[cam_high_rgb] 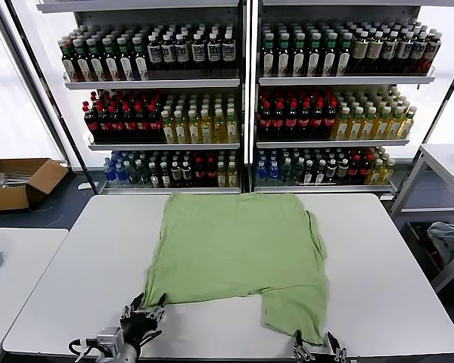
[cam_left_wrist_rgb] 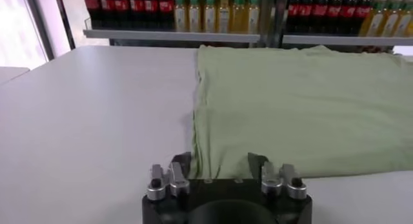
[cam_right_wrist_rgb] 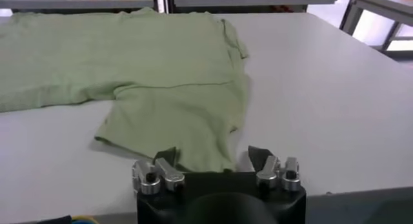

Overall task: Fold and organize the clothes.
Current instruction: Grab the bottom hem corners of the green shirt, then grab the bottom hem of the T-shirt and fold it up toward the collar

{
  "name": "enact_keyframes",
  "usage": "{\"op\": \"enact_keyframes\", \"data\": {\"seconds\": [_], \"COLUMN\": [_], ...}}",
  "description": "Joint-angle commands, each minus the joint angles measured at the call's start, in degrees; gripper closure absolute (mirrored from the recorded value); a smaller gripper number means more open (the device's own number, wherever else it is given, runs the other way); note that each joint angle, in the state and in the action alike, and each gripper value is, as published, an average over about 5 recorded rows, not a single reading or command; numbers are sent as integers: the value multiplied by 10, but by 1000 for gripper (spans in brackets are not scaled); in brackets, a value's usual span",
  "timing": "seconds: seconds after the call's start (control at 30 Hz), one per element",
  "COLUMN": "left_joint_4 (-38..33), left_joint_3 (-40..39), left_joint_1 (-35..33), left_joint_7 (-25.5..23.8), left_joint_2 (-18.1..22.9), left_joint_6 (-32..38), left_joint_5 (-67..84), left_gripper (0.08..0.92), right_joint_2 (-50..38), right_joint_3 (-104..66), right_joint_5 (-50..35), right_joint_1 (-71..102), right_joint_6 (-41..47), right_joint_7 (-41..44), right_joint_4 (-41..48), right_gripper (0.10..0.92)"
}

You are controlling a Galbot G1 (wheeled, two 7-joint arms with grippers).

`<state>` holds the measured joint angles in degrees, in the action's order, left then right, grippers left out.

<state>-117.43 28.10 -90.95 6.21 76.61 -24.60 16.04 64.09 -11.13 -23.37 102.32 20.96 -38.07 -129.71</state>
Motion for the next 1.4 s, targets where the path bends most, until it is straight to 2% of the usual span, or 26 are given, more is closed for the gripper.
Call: {"op": "enact_keyframes", "data": {"seconds": [0.03,0.43,0.57,1.03,1.23,1.4], "left_joint_4": [2,10,16,16,22,57], "left_joint_3": [-1,-7,-6,4,6,4], "left_joint_1": [-1,0,1,42,82,125], "left_joint_7": [-2,-8,-12,-12,-11,-14], "left_joint_2": [1,4,6,21,27,28], "left_joint_6": [0,5,15,75,98,113], "left_joint_5": [-2,-8,-10,15,23,25], "left_gripper": [495,838,905,912,912,912], "right_joint_2": [0,7,12,56,75,85], "right_joint_3": [1,-4,-8,-59,-68,-84], "right_joint_5": [0,45,47,56,60,61], "right_joint_1": [0,-8,-16,-83,-139,-208], "right_joint_6": [-7,-36,-40,-51,-55,-49], "right_joint_7": [-2,8,12,59,80,92], "right_joint_4": [8,21,23,1,31,73], "right_gripper": [491,838,916,920,920,920]}}
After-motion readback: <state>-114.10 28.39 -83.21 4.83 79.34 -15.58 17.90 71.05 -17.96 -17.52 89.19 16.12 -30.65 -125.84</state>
